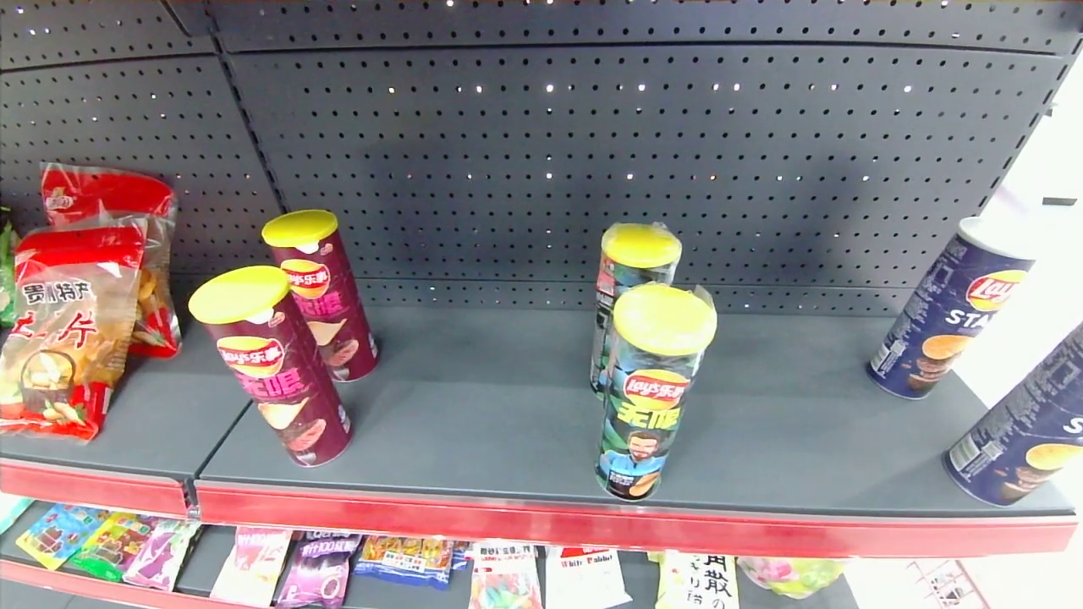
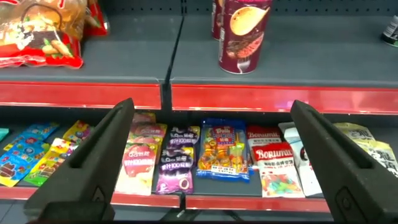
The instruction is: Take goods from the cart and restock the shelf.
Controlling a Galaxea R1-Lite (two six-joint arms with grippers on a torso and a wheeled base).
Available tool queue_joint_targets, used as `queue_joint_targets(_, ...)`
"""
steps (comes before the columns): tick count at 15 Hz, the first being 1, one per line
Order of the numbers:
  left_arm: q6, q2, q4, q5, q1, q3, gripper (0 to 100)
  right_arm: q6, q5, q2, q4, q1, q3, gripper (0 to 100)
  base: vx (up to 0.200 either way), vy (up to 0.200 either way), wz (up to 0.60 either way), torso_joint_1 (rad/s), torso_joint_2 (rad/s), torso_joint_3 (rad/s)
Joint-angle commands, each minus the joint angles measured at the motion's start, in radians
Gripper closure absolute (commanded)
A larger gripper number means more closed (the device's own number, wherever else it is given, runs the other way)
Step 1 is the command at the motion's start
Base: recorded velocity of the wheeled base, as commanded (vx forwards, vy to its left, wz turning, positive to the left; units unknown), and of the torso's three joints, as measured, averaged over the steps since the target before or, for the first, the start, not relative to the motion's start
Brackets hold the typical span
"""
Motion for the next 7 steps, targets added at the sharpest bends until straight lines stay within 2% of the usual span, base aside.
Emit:
queue_joint_targets(1,0.000,0.000,0.000,0.000,0.000,0.000,0,0.000,0.000,-0.001,0.000,0.000,0.001,0,0.000,0.000,0.00,0.000,0.00,0.000)
queue_joint_targets(7,0.000,0.000,0.000,0.000,0.000,0.000,0,0.002,0.000,-0.001,0.000,0.000,0.001,0,0.000,0.000,0.00,0.000,0.00,0.000)
